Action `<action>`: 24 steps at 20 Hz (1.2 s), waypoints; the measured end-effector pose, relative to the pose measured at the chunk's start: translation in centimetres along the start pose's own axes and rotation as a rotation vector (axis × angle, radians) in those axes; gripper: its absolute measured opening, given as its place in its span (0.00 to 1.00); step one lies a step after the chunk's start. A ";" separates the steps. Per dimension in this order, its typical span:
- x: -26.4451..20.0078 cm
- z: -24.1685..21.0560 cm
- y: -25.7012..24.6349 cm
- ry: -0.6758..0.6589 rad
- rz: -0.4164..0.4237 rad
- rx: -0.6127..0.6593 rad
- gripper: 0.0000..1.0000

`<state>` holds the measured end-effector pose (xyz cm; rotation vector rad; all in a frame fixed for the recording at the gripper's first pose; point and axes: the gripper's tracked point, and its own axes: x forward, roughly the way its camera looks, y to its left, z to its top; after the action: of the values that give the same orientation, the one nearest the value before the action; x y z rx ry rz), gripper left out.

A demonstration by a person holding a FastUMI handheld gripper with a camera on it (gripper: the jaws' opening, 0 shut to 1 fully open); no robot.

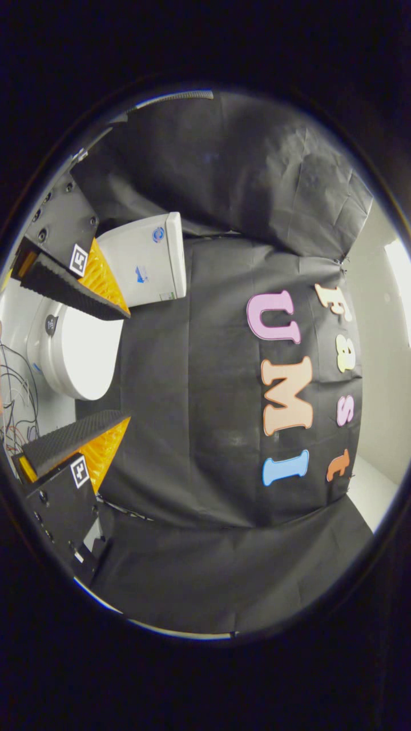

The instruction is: Open the toilet lid.

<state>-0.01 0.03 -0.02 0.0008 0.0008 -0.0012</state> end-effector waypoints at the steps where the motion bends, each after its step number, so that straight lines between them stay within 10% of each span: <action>1: 0.0 -0.1 0.0 -0.001 0.000 0.000 0.98; 24: 10.5 0.0 5.9 -0.083 0.069 0.106 0.95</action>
<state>10.47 5.92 -0.01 0.1063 -0.0823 0.0675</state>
